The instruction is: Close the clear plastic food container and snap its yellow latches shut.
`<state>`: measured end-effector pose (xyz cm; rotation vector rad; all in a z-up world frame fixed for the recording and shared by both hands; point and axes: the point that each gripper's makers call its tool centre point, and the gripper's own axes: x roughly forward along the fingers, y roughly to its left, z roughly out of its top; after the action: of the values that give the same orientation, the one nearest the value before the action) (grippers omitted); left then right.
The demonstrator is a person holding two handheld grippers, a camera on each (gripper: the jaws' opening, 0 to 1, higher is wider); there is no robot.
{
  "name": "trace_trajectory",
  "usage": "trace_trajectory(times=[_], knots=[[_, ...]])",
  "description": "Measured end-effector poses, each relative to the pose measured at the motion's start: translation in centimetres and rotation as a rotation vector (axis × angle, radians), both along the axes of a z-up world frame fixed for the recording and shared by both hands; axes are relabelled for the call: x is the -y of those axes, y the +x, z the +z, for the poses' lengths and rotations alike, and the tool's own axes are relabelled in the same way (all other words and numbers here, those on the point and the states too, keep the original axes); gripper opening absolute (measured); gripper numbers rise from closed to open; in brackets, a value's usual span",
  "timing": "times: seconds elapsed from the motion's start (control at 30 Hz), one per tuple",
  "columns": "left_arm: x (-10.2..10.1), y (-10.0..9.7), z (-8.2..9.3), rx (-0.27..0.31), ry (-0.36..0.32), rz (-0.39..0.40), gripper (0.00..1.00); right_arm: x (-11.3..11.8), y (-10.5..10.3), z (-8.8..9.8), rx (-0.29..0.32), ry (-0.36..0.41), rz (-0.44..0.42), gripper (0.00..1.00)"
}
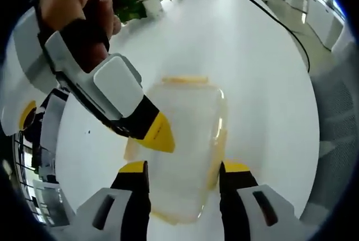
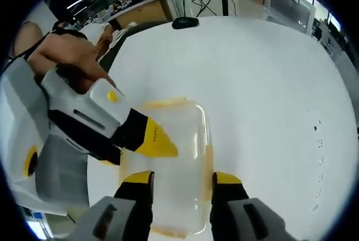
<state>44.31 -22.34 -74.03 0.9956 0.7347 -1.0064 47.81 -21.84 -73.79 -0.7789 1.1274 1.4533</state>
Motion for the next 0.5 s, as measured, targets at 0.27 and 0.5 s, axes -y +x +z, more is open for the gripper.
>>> trace_trajectory(times=[0.27, 0.5], knots=[[0.2, 0.3, 0.2, -0.003, -0.005, 0.0, 0.48, 0.1, 0.4, 0.5, 0.072, -0.013, -0.001, 0.38], [0.4, -0.5, 0.2, -0.013, 0.054, -0.071, 0.49, 1.3, 0.6, 0.7, 0.107, -0.001, -0.032, 0.42]])
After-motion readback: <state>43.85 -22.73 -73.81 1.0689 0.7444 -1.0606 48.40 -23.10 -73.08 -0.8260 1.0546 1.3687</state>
